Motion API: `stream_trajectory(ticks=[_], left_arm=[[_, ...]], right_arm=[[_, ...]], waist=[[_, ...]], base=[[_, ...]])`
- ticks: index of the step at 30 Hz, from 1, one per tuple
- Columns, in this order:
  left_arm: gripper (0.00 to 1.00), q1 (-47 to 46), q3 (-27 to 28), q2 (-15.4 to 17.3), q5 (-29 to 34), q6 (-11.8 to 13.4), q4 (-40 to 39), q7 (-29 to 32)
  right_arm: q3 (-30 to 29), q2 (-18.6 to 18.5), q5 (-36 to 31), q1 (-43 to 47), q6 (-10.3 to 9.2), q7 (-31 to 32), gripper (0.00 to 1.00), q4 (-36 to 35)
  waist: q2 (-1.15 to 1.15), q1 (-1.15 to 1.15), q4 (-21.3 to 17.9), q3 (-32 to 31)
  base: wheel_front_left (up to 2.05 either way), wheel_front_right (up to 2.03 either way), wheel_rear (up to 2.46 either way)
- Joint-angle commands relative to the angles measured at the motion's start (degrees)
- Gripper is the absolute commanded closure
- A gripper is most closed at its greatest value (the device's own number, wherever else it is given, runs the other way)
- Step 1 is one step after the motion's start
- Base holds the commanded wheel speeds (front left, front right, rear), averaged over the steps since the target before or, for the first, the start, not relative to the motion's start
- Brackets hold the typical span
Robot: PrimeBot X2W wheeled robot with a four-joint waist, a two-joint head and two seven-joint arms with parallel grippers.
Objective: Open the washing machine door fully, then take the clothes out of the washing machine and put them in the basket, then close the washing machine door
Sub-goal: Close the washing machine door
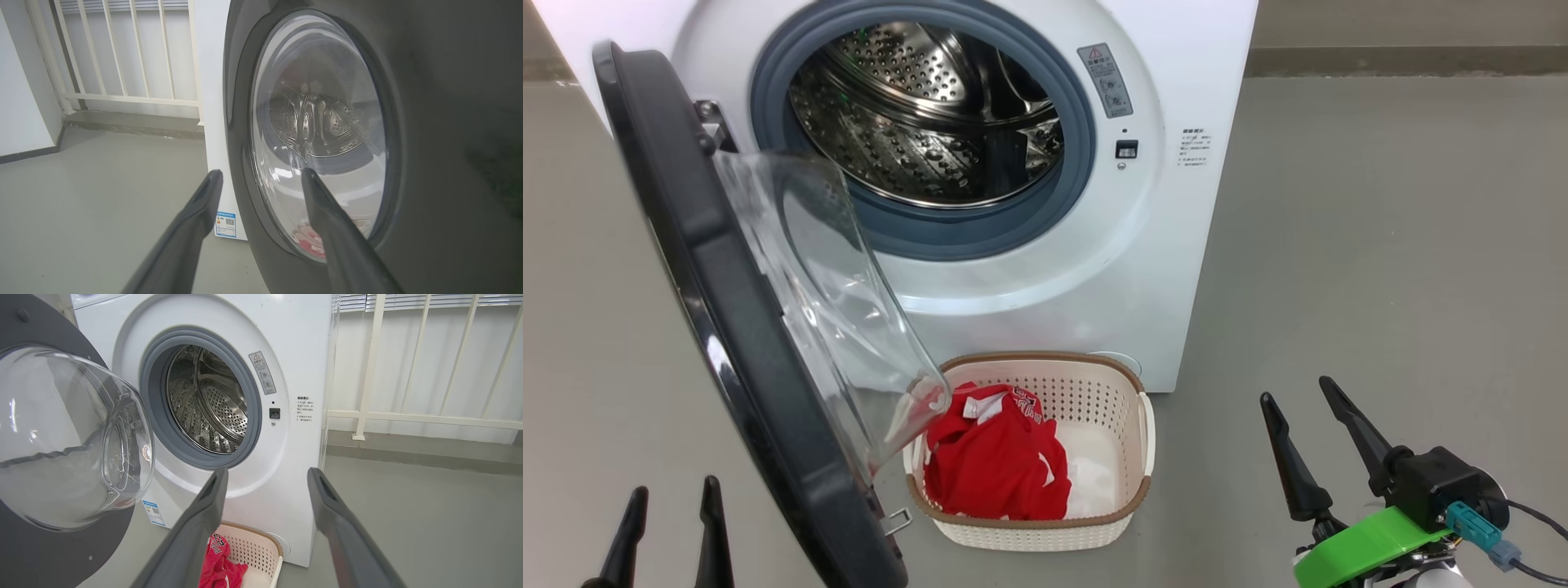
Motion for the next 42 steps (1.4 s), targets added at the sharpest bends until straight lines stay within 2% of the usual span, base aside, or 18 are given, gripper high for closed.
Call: stream_trajectory(ticks=[1,18,24,25,26,27,29,34,38,42], left_arm=[[0.0,-0.2,1.78,0.9,0.63,-0.31,-0.96,-0.7],[0.0,-0.15,2.48,0.56,1.78,-0.32,-0.22,-0.7],[0.0,-0.67,3.58,0.05,-0.01,-0.32,1.29,-0.7],[0.44,-0.86,3.63,-0.03,-1.13,-0.32,1.48,-0.7],[0.74,-1.16,3.65,-0.1,-2.8,-0.32,1.62,-0.7],[1.0,-1.67,3.93,-0.17,-5.28,-0.32,1.75,-0.7],[1.0,-2.86,4.51,-0.24,-11.79,-0.32,1.96,-0.7],[1.0,-6.37,5.06,-0.27,-35.15,-0.32,1.28,-0.7],[1.0,-7.85,2.76,-0.28,-53.63,-0.32,-2.03,-0.69],[1.0,-7.68,1.01,-0.28,-69.65,0.06,-6.7,2.24]], right_arm=[[1.45,-0.41,0.26,-1.53,0.36,-0.37,0.0,-1.2],[1.78,-0.84,0.29,-1.4,0.36,-0.37,0.0,-1.4],[1.91,-0.82,0.37,-1.4,0.36,-0.37,0.0,-1.44],[1.93,-0.82,0.37,-1.41,0.36,-0.37,0.0,-1.45],[1.94,-0.81,0.39,-1.42,0.36,-0.37,0.0,-1.46],[1.94,-0.81,0.39,-1.43,0.36,-0.37,0.0,-1.47],[1.92,-0.81,0.41,-1.46,0.36,-0.37,0.0,-1.44],[1.99,-0.85,0.47,-1.54,0.36,-0.37,0.0,-1.39],[2.02,-0.87,0.46,-1.63,0.36,-0.37,0.0,-1.34],[2.02,-0.81,0.5,-1.62,0.36,-0.37,0.0,-1.31]], waist=[[0.0,0.0,-0.07,-0.14],[0.0,0.0,-0.16,0.3],[0.0,0.0,-0.21,0.48],[0.0,0.0,-0.24,0.51],[0.0,0.0,-0.25,0.56],[0.0,0.0,-0.24,0.6],[0.0,0.0,-0.21,0.68],[0.0,0.0,-0.17,0.85],[0.0,0.0,-0.27,0.89],[0.0,0.0,-0.51,0.81]], base=[[0.0,0.0,0.0],[0.0,0.0,0.0],[0.0,0.0,0.0],[0.0,0.0,0.0],[0.0,0.0,0.0],[0.0,0.0,0.0],[0.0,0.0,0.0],[0.0,0.0,0.0],[0.0,0.0,0.0],[0.0,0.0,0.0]])
